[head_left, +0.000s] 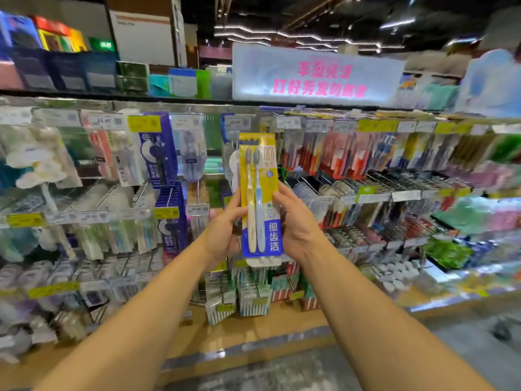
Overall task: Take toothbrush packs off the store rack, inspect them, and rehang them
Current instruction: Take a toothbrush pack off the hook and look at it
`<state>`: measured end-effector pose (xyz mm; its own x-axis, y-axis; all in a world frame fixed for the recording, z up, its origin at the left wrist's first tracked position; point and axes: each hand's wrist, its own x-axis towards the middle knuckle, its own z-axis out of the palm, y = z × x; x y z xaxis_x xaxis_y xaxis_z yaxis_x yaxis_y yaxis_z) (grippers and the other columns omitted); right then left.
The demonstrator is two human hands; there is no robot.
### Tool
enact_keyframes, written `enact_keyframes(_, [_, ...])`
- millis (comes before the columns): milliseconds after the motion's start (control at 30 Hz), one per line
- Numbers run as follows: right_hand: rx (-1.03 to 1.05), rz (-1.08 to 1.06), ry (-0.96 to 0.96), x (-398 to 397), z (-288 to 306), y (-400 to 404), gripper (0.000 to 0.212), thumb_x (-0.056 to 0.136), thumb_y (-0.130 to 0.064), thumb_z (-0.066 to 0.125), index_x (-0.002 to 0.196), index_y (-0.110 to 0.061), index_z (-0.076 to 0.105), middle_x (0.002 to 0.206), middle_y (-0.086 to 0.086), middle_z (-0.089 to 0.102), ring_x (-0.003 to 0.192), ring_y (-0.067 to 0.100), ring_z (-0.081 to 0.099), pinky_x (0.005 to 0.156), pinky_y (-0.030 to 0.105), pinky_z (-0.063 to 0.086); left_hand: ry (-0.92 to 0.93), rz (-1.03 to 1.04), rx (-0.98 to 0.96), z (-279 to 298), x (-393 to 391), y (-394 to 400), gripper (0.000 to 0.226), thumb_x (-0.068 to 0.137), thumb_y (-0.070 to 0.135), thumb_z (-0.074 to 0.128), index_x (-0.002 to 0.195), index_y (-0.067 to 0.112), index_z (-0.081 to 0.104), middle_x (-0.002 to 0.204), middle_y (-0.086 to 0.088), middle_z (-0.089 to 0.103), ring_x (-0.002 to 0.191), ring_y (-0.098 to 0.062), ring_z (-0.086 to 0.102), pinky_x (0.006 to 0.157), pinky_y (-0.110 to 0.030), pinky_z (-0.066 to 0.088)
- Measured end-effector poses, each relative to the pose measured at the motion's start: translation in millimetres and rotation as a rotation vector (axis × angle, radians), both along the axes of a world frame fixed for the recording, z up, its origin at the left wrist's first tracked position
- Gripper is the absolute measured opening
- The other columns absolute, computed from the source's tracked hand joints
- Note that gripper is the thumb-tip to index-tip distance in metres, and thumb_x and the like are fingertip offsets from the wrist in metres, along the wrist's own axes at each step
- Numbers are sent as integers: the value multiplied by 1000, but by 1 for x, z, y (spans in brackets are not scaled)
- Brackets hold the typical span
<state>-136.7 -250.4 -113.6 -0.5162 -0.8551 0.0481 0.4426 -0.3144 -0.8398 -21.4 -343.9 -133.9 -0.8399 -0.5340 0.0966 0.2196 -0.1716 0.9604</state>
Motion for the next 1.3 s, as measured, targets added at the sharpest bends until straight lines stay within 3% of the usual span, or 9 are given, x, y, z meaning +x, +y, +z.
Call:
enact_keyframes(67, [-3, -14, -7, -21, 0, 16, 27, 105, -11, 51, 124, -17, 69, 107, 11, 78, 84, 25, 76, 68, 42, 65, -24, -25, -12, 1, -20, 11, 47, 109, 21, 39, 147, 48, 45, 133, 2, 69, 98, -16, 75, 55, -34, 62])
enact_keyframes(167, [4, -33, 16, -50, 2, 39, 28, 106, -12, 49, 124, -18, 69, 110, 11, 77, 87, 26, 76, 71, 43, 65, -27, -58, -25, 4, -49, 29, 47, 108, 24, 40, 146, 52, 44, 139, 4, 65, 112, -21, 71, 68, -41, 65])
enact_keyframes(267, [17, -54, 52, -80, 1, 62, 28, 106, -14, 49, 126, -20, 69, 115, 10, 76, 95, 27, 75, 80, 46, 63, -51, -53, -72, 5, -80, 48, 47, 108, 25, 41, 145, 54, 44, 136, 7, 67, 108, -20, 72, 78, -50, 61])
enact_keyframes(433, [48, -129, 47, -128, 1, 104, 29, 105, -12, 50, 122, -20, 72, 108, 7, 78, 87, 20, 76, 70, 38, 63, -39, -94, -60, 8, -131, 83, 45, 108, 20, 41, 139, 51, 49, 129, 8, 72, 98, -15, 75, 58, -34, 64])
enact_keyframes(533, [33, -172, 33, -152, 5, 127, 28, 104, -8, 51, 124, -14, 70, 106, 10, 78, 82, 20, 76, 66, 37, 63, -32, -106, -83, 11, -160, 102, 45, 107, 20, 42, 140, 50, 50, 131, 7, 70, 99, -16, 75, 56, -34, 63])
enact_keyframes(700, [29, -285, -21, -188, 11, 161, 20, 98, -6, 62, 117, -11, 63, 103, 13, 74, 79, 23, 72, 77, 46, 61, -15, -154, -61, 19, -204, 131, 40, 108, 21, 42, 135, 48, 55, 132, 2, 70, 94, -15, 74, 50, -30, 60])
enact_keyframes(867, [26, -339, -66, -220, 13, 194, 15, 96, -8, 66, 110, -10, 61, 90, 11, 74, 70, 22, 73, 66, 40, 61, -28, -214, -130, 23, -241, 158, 40, 108, 22, 43, 132, 51, 54, 123, 5, 73, 79, -14, 74, 48, -31, 57])
enact_keyframes(1067, [43, -412, -104, -256, 8, 219, 21, 95, -10, 69, 110, -9, 55, 90, 12, 70, 63, 22, 73, 60, 39, 61, -24, -254, -130, 23, -285, 180, 39, 107, 21, 46, 124, 53, 59, 129, 6, 69, 93, -14, 75, 52, -35, 61])
enact_keyframes(1300, [63, -454, -91, -315, 3, 230, 10, 96, -10, 67, 102, -10, 60, 84, 10, 72, 63, 21, 73, 60, 38, 61, 12, -280, -104, 15, -346, 188, 41, 107, 20, 47, 139, 46, 51, 144, 2, 60, 107, -20, 72, 55, -37, 63])
